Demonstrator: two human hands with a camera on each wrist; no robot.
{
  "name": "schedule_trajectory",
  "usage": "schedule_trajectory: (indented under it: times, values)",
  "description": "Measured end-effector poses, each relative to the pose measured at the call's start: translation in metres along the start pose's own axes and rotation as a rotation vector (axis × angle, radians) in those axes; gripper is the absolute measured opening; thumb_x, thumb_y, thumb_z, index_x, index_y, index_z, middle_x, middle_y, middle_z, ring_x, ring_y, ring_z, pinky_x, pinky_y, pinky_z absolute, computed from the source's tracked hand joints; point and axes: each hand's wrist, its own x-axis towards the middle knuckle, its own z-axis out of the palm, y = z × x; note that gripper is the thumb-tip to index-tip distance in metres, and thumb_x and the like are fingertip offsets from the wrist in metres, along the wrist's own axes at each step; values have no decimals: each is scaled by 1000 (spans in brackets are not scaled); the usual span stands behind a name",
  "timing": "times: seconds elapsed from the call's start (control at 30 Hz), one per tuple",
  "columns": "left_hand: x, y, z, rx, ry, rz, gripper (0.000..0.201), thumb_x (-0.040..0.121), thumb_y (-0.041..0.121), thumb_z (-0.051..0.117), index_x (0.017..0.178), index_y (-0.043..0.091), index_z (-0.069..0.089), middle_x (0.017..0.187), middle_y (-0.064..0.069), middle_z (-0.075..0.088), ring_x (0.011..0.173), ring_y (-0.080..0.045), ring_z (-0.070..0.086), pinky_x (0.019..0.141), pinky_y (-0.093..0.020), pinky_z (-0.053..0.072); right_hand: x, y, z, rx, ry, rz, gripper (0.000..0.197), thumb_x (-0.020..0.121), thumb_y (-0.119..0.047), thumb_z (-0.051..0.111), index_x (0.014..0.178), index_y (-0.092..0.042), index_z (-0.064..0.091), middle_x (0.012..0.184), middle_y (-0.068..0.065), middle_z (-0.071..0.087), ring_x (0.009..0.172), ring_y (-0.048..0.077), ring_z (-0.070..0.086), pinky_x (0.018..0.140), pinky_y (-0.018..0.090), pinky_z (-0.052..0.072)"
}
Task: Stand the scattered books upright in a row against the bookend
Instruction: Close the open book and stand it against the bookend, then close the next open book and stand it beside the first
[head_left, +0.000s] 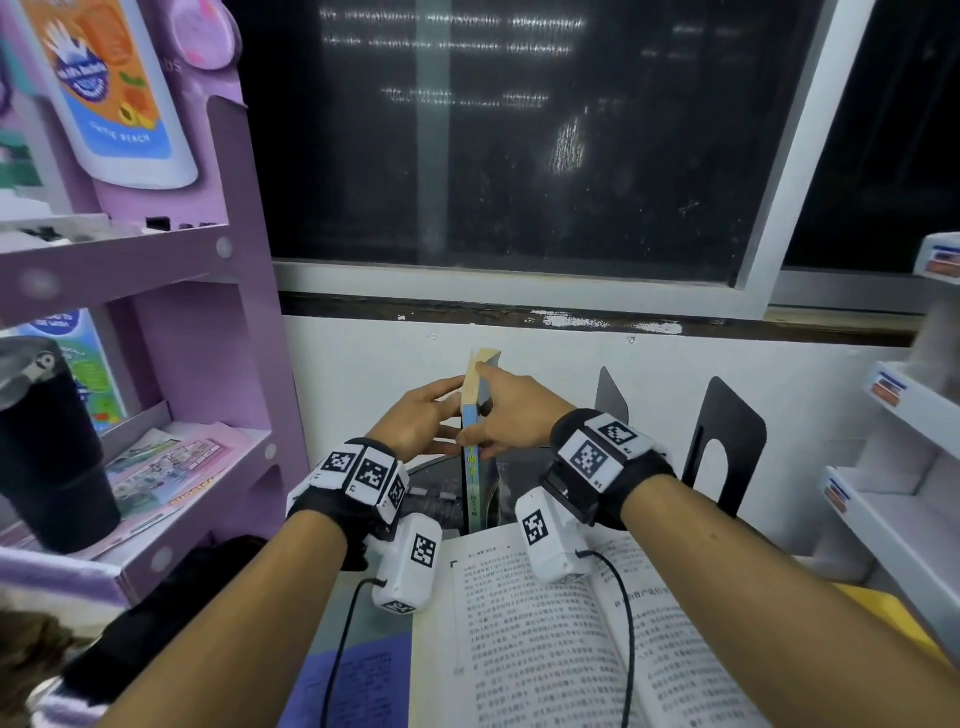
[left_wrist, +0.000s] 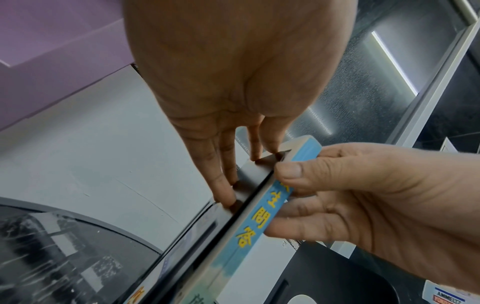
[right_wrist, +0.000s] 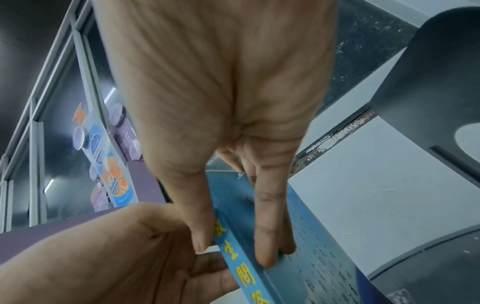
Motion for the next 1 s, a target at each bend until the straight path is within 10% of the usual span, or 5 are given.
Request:
schedule_trajectory:
  times: [0.27,0.67,0.8,0.93,1.0]
  values:
    - [-17,3,1,125,-2,-101,29,99,21,49,127,17,51,100,-5,61,85,-22,54,74,-30,49,-17,10,-10,121,-81,68,89,85,-21,73,152,-16,14,136,17,51,102,32,67,90,45,56]
    - [-66,8,9,294,-44,-178,18,95,13,53,111,5,59,97,-8,62,73,-16,54,52,-15,48,-102,44,-55,-264,-140,181,60,86,-44,66,139,-26,45,138,-1,49,122,21,50,97,37,51]
    - [-78,11,21,458,-160,-224,21,98,24,51,113,12,59,108,-5,64,89,-16,55,69,-20,43,-130,59,-65,-448,-204,228,56,89,-51,60,137,-25,49,142,-7,47,129,16,44,110,33,34]
    - [-90,15,38,636,-268,-249,29,99,24,48,122,8,57,102,-1,57,80,-10,52,58,-10,41,-150,78,-70,-443,-228,278,51,93,-45,56,136,-19,50,135,-6,50,123,14,46,103,28,38]
    - [-94,15,42,742,-300,-249,35,98,29,48,124,6,57,109,-6,60,87,-14,52,74,-16,47,-157,86,-71,-433,-209,301,51,93,-47,57,136,-20,50,136,-6,50,122,14,46,94,24,41]
